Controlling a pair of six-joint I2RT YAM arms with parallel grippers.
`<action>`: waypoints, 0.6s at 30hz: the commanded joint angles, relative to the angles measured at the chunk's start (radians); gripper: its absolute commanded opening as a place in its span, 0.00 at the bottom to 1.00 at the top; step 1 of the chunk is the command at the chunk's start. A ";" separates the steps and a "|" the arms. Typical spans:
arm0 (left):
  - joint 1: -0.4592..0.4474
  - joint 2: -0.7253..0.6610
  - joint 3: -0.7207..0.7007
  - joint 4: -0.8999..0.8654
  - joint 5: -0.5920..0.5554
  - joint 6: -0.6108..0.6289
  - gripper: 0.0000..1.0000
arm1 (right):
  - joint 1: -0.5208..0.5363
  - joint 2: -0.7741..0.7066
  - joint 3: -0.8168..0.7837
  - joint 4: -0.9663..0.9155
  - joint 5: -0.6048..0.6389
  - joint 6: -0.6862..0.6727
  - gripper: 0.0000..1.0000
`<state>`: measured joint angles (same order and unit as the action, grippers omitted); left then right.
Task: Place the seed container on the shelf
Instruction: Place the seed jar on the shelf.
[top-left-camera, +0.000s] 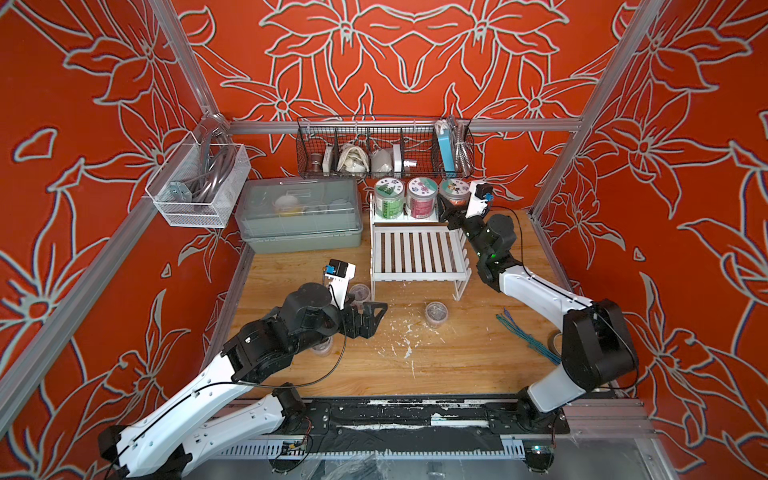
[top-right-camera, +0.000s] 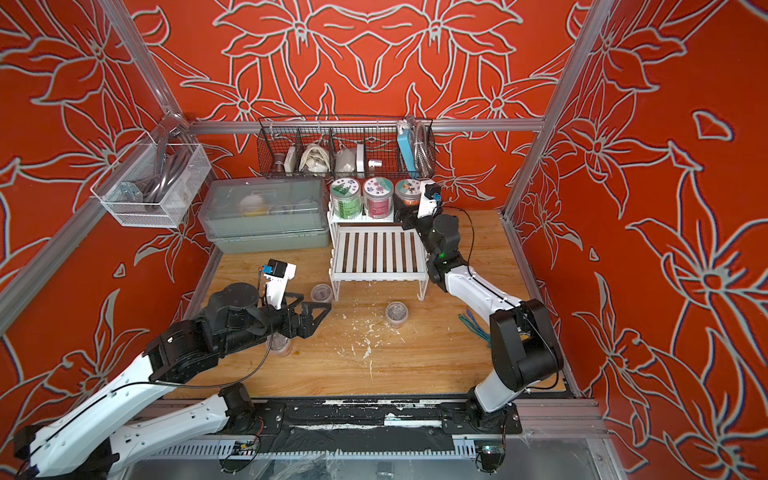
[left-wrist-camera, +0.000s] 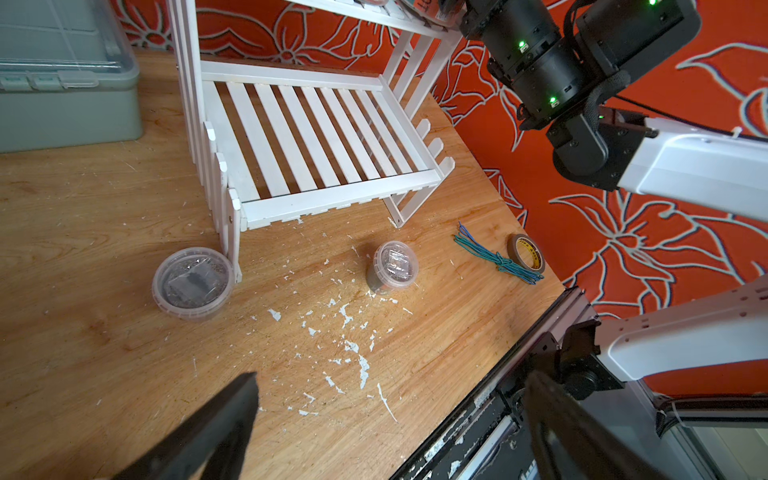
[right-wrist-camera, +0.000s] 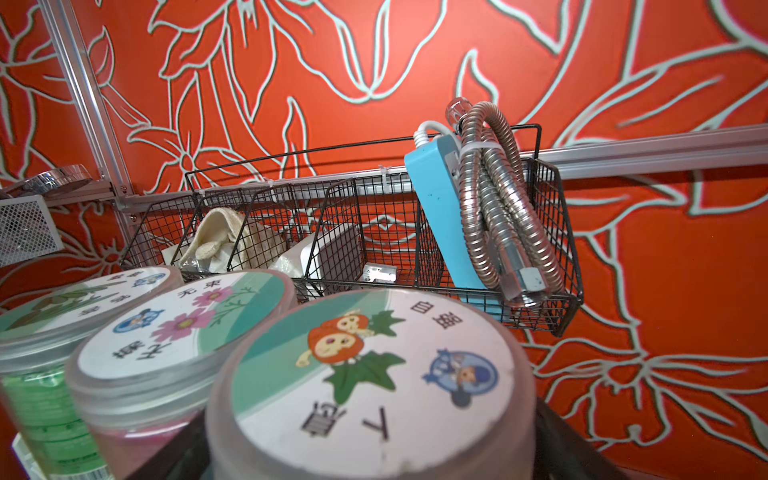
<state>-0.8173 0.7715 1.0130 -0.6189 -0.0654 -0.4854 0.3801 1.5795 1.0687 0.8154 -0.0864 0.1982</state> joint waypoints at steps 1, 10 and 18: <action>0.009 -0.012 -0.005 0.013 0.023 0.018 0.99 | -0.002 -0.013 0.028 0.006 0.002 -0.016 0.98; 0.012 -0.017 -0.015 0.023 0.035 0.012 0.99 | -0.001 -0.048 0.043 -0.069 -0.002 -0.036 1.00; 0.014 -0.014 -0.022 0.033 0.054 0.010 0.99 | -0.003 -0.092 0.056 -0.188 -0.002 -0.050 1.00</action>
<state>-0.8108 0.7647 0.9981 -0.6109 -0.0299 -0.4862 0.3801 1.5181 1.0874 0.6827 -0.0860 0.1658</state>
